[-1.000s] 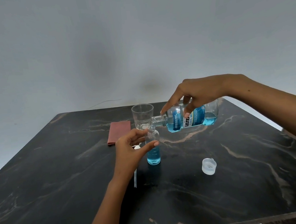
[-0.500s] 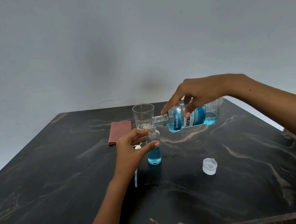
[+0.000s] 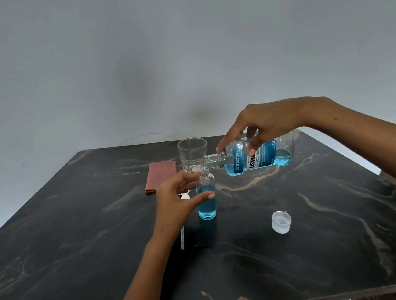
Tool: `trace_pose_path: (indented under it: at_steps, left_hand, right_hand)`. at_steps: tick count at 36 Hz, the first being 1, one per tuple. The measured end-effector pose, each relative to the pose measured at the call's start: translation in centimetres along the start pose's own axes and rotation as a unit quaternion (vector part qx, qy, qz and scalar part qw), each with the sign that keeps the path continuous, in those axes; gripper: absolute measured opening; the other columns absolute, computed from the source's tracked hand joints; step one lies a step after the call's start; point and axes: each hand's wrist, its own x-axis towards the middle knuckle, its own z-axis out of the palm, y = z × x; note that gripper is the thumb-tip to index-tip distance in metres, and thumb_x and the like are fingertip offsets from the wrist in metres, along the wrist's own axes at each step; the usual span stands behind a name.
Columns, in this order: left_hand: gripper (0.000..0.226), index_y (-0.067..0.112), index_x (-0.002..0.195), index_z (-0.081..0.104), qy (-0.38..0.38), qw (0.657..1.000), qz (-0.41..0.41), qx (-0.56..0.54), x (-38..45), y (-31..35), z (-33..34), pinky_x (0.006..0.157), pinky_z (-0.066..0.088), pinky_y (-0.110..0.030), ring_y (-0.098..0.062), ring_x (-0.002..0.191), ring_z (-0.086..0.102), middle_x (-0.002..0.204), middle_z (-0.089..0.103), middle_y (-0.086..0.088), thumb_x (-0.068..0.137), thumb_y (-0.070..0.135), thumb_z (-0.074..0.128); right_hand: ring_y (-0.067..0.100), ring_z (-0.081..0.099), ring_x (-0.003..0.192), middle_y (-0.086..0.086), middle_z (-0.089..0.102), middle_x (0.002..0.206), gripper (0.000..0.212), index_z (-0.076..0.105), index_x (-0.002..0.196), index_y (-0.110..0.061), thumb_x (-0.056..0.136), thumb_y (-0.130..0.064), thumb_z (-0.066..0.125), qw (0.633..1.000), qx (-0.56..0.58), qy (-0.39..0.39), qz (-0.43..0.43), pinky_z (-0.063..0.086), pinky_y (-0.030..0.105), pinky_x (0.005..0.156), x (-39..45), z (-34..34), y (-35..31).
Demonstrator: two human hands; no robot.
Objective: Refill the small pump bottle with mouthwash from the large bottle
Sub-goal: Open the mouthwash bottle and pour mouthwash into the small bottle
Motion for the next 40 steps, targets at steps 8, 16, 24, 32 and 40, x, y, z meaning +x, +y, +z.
trace_pose_path:
  at_steps: [8,16,24,32,40]
  left_hand:
    - [0.038,0.03,0.091,0.067,0.002,1.0,-0.001,0.008,-0.02,0.0,0.0,0.08,0.059,-0.025,-0.005,0.094,0.07,0.099,0.072,0.009,0.057,0.034,0.083]
    - [0.038,0.031,0.092,0.067,-0.001,1.0,0.003,0.011,-0.03,-0.05,-0.01,0.081,0.059,-0.026,-0.005,0.094,0.07,0.1,0.072,0.009,0.057,0.037,0.082]
    - [0.037,0.034,0.092,0.067,0.001,1.0,0.001,0.012,-0.04,-0.01,-0.01,0.08,0.059,-0.026,-0.004,0.094,0.07,0.099,0.071,0.012,0.058,0.037,0.082]
    - [0.039,0.027,0.095,0.068,0.0,1.0,0.0,0.018,-0.02,-0.14,0.01,0.082,0.059,-0.029,-0.009,0.095,0.071,0.102,0.073,0.004,0.059,0.033,0.083]
    - [0.036,0.032,0.092,0.068,-0.001,1.0,0.004,0.01,-0.05,-0.09,-0.05,0.08,0.059,-0.025,-0.005,0.093,0.07,0.098,0.072,0.01,0.059,0.033,0.083]
  right_hand:
    - [0.013,0.06,0.113,-0.011,0.059,0.13,0.055,0.056,0.13,-0.025,0.082,-0.003,0.069,1.0,0.0,-0.004,-0.002,0.051,0.024,0.09,-0.22,-0.1,-0.21]
    - [0.014,0.06,0.112,-0.012,0.058,0.131,0.055,0.056,0.13,-0.024,0.082,-0.003,0.069,1.0,0.002,-0.001,-0.006,0.051,0.019,0.085,-0.14,-0.17,-0.12]
    - [0.016,0.06,0.113,-0.021,0.055,0.126,0.055,0.056,0.13,-0.025,0.082,-0.002,0.069,1.0,-0.002,-0.009,-0.012,0.053,0.031,0.091,-0.14,-0.22,-0.05]
    - [0.018,0.06,0.111,-0.014,0.058,0.129,0.057,0.056,0.13,-0.026,0.081,-0.002,0.069,1.0,0.011,-0.006,-0.008,0.049,0.015,0.084,0.19,-0.17,0.23]
    - [0.009,0.059,0.113,-0.013,0.059,0.129,0.055,0.057,0.129,-0.025,0.081,-0.004,0.07,1.0,0.009,-0.005,-0.008,0.049,0.016,0.087,0.15,-0.23,0.21]
